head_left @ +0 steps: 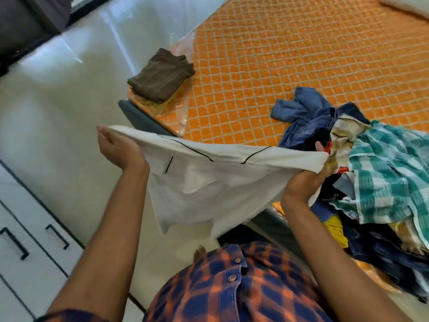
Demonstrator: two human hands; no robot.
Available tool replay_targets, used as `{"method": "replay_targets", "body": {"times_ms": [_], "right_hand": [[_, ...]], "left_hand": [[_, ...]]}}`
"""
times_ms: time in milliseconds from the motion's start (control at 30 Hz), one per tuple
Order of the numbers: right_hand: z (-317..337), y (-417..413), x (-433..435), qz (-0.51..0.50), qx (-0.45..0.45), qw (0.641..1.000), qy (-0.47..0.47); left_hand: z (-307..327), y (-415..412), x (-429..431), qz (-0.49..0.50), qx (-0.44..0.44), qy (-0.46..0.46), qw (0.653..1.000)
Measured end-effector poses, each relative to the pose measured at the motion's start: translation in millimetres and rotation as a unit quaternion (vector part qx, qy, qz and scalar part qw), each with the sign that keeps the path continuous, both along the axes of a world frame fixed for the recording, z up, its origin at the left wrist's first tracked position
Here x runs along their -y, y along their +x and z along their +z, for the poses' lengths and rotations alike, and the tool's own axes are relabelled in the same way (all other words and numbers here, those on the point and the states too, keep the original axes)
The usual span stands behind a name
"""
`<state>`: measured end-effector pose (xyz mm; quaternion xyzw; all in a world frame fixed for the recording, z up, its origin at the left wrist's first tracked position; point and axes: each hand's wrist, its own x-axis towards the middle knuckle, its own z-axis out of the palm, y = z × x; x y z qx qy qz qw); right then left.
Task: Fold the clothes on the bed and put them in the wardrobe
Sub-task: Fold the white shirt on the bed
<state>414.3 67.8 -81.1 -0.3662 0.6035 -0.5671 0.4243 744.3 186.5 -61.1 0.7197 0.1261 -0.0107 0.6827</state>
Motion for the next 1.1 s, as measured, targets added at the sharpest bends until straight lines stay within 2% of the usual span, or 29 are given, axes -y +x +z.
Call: {"method": "replay_targets", "body": {"times_ms": [100,200,267,300,333,400,433,500,533,567,600,667,700,733,800,967,1033,1100], "right_hand": [[-9.0,5.6,81.2,-0.022,-0.063,0.998,-0.018],[-26.7,20.3,219.8,-0.019,-0.183,0.979,0.084],[-46.9,35.3,298.5,0.032,-0.202,0.968,0.142],[-64.5,40.7,339.9,0.053,-0.19,0.965,0.172],[-81.9,46.5,369.9,0.081,-0.184,0.958,0.203],[-113.6,50.7,402.0,0.131,-0.183,0.945,0.238],[-135.8,53.1,413.7,0.156,-0.192,0.941,0.232],[-166.0,56.7,395.8,0.246,-0.241,0.919,0.195],[-188.0,57.0,380.6,0.298,-0.269,0.896,0.189],[-205.7,55.7,356.5,0.354,-0.294,0.865,0.203],[-226.3,52.0,329.6,0.407,-0.312,0.826,0.234],[-258.8,42.9,279.0,0.494,-0.394,0.729,0.263],[-271.2,39.4,258.8,0.511,-0.444,0.693,0.248],[-279.7,38.8,245.5,0.504,-0.482,0.682,0.221],[-280.9,47.3,233.3,0.457,-0.499,0.711,0.19],[-275.9,77.2,262.1,0.33,-0.463,0.811,0.139],[-275.5,92.9,293.8,0.33,-0.442,0.829,0.092],[-279.1,110.9,334.4,0.316,-0.454,0.831,0.05]], "left_hand": [[5.4,14.9,100.1,-0.084,0.085,0.057,0.991],[-1.1,38.0,244.2,-0.19,0.103,0.124,0.968],[-10.1,55.4,316.4,-0.271,0.076,0.176,0.943],[-26.4,65.1,357.1,-0.32,0.077,0.216,0.919],[-40.4,74.0,382.8,-0.38,0.078,0.275,0.88],[-76.7,82.4,416.1,-0.475,0.102,0.397,0.779],[-102.7,80.9,430.2,-0.489,0.123,0.435,0.746],[-142.4,63.7,421.2,-0.511,0.089,0.457,0.723],[-167.8,51.6,411.7,-0.535,0.043,0.454,0.711],[-188.8,39.5,394.0,-0.564,0.011,0.461,0.684],[-211.4,27.0,378.0,-0.603,0.003,0.477,0.639],[-248.0,9.7,345.8,-0.674,0.011,0.523,0.521],[-266.1,7.9,333.7,-0.699,0.005,0.542,0.466],[-278.4,5.3,322.9,-0.714,0.002,0.551,0.432],[-289.1,4.2,306.1,-0.717,0.014,0.566,0.406],[-280.2,6.6,323.0,-0.642,0.179,0.612,0.426],[-283.1,14.6,356.3,-0.644,0.261,0.57,0.438],[-292.2,22.0,399.2,-0.668,0.346,0.496,0.435]]}}
